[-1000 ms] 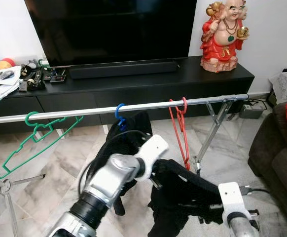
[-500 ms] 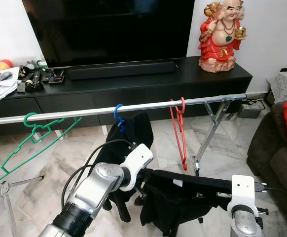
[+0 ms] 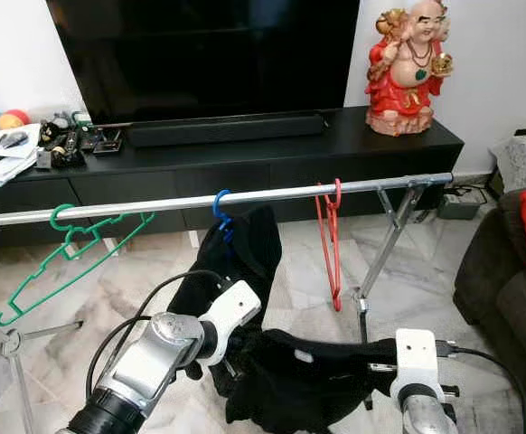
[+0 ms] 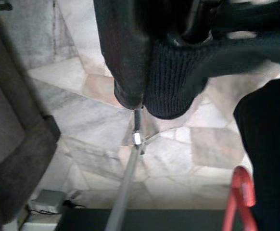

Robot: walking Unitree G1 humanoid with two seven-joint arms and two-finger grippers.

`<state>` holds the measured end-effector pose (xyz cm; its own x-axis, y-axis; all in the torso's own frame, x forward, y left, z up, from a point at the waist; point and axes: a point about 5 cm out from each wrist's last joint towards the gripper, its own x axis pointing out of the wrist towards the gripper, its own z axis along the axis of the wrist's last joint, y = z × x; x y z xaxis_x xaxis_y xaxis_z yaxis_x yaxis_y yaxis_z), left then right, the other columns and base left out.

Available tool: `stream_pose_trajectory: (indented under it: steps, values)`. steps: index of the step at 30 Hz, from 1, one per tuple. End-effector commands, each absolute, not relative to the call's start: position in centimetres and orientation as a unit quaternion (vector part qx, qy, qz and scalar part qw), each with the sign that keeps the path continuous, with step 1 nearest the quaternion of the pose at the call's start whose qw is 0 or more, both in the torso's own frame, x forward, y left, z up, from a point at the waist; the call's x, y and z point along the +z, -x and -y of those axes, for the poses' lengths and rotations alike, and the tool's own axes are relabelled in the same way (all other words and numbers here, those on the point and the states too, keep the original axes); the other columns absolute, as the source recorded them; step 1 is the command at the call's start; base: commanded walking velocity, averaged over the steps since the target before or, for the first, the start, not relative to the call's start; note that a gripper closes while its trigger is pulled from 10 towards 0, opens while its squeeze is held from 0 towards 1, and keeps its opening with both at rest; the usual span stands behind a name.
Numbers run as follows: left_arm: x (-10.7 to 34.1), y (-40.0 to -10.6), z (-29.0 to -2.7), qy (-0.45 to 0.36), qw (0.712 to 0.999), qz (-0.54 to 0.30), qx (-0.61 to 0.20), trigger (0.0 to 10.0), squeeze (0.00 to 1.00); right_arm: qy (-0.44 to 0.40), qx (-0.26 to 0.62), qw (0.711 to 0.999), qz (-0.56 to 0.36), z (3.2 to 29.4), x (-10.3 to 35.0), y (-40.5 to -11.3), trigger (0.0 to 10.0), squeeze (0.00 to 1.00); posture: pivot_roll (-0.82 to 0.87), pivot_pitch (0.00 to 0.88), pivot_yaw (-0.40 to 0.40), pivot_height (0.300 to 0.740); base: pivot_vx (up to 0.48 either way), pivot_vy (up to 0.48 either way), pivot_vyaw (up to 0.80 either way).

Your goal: Hang hanger

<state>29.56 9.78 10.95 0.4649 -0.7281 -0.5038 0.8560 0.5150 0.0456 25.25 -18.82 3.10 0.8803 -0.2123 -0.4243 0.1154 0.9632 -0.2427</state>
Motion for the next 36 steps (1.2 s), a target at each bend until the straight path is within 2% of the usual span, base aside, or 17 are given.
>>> stream_pose_trajectory:
  steps: [1, 3, 7, 11, 12, 13, 14, 15, 16, 20, 27, 30, 31, 33, 36]
  values:
    - [11.0, -29.1, -9.8, -0.147, 0.833, -0.21, -0.491, 10.0, 1.0, 0.105, -0.076, 0.966, -0.224, 18.6, 3.5, -25.5, 0.0, 0.0, 0.02, 0.031, 0.055, 0.74, 0.0, 0.0, 0.0]
    - [11.0, -29.1, -9.8, -0.147, 0.833, -0.21, -0.491, 10.0, 1.0, 0.105, -0.076, 0.966, -0.224, 18.6, 3.5, -25.5, 0.0, 0.0, 0.02, 0.031, 0.055, 0.74, 0.0, 0.0, 0.0]
    - [11.4, -28.2, -10.7, -0.136, 0.814, -0.197, -0.53, 10.0, 1.0, 0.106, -0.069, 0.964, -0.232, 18.3, 3.0, -25.8, 0.0, 0.0, 0.03, 0.033, 0.051, 0.74, 0.0, 0.0, 0.0]
    - [11.5, -28.1, -11.0, -0.132, 0.815, -0.19, -0.532, 10.0, 1.0, 0.103, -0.069, 0.964, -0.235, 18.2, 2.9, -25.9, 0.0, 0.0, 0.03, 0.033, 0.051, 0.74, 0.0, 0.0, 0.0]
    - [11.5, -28.9, -11.4, -0.116, 0.842, -0.176, -0.497, 10.0, 1.0, 0.088, -0.075, 0.964, -0.241, 18.3, 2.4, -25.9, 0.0, 0.0, 0.03, 0.032, 0.056, 0.74, 0.0, 0.0, 0.0]
    - [11.5, -28.9, -11.4, -0.116, 0.842, -0.176, -0.497, 10.0, 1.0, 0.088, -0.075, 0.964, -0.241, 18.3, 2.4, -25.9, 0.0, 0.0, 0.03, 0.032, 0.056, 0.74, 0.0, 0.0, 0.0]
    - [11.5, -29.8, -11.8, -0.102, 0.876, -0.152, -0.447, 10.0, 1.0, 0.067, -0.084, 0.963, -0.247, 18.3, 1.8, -25.9, 0.0, 0.0, 0.03, 0.031, 0.06, 0.74, 0.0, 0.0, 0.0]
    - [11.4, -30.3, -12.0, -0.082, 0.902, -0.128, -0.405, 10.0, 0.0, 0.031, -0.1, 0.96, -0.259, 18.5, 1.0, -25.9, 0.0, 0.0, 0.03, 0.03, 0.06, 0.74, 0.0, 0.0, 0.0]
    - [11.2, -30.0, -12.1, -0.074, 0.921, -0.092, -0.372, 10.0, 0.0, -0.026, -0.129, 0.95, -0.284, 18.8, -0.6, -25.6, 0.0, 0.0, 0.04, 0.027, 0.058, 0.74, 0.0, 0.0, 0.0]
    - [11.1, -28.7, -12.3, -0.025, 0.941, -0.062, -0.332, 10.0, 0.0, -0.073, -0.154, 0.936, -0.308, 19.3, -2.3, -25.1, 0.0, 0.0, 0.05, 0.023, 0.053, 0.74, 0.0, 0.0, 0.0]
    - [11.0, -27.6, -13.2, -0.001, 0.969, -0.02, -0.247, 10.0, 0.0, -0.093, -0.161, 0.925, -0.33, 19.4, -4.0, -24.3, 0.0, 0.0, 0.06, 0.01, 0.046, 0.74, 0.0, 0.0, 0.0]
    - [10.5, -28.0, -15.7, -0.028, 0.989, -0.004, -0.144, 10.0, 0.0, -0.115, -0.171, 0.917, -0.341, 19.5, -4.8, -23.5, 0.0, 0.0, 0.06, 0.0, 0.04, 0.74, 0.0, 0.0, 0.0]
    - [11.1, -28.4, -17.0, -0.045, 0.996, 0.021, -0.08, 10.0, 0.0, -0.106, -0.169, 0.916, -0.349, 19.5, -5.2, -23.1, 0.0, 0.0, 0.06, 0.0, 0.043, 0.74, 0.0, 0.0, 0.0]
    - [11.8, -28.5, -17.7, -0.031, 0.998, 0.039, -0.042, 10.0, 0.0, -0.093, -0.163, 0.915, -0.357, 19.5, -5.5, -22.7, 0.0, 0.0, 0.07, 0.0, 0.045, 0.74, 0.0, 0.0, 0.0]
    - [12.5, -28.4, -17.7, -0.014, 0.997, 0.058, -0.038, 10.0, 0.0, -0.092, -0.167, 0.909, -0.37, 19.5, -6.2, -21.6, 0.0, 0.0, 0.08, 0.0, 0.045, 0.74, 0.0, 0.0, 0.0]
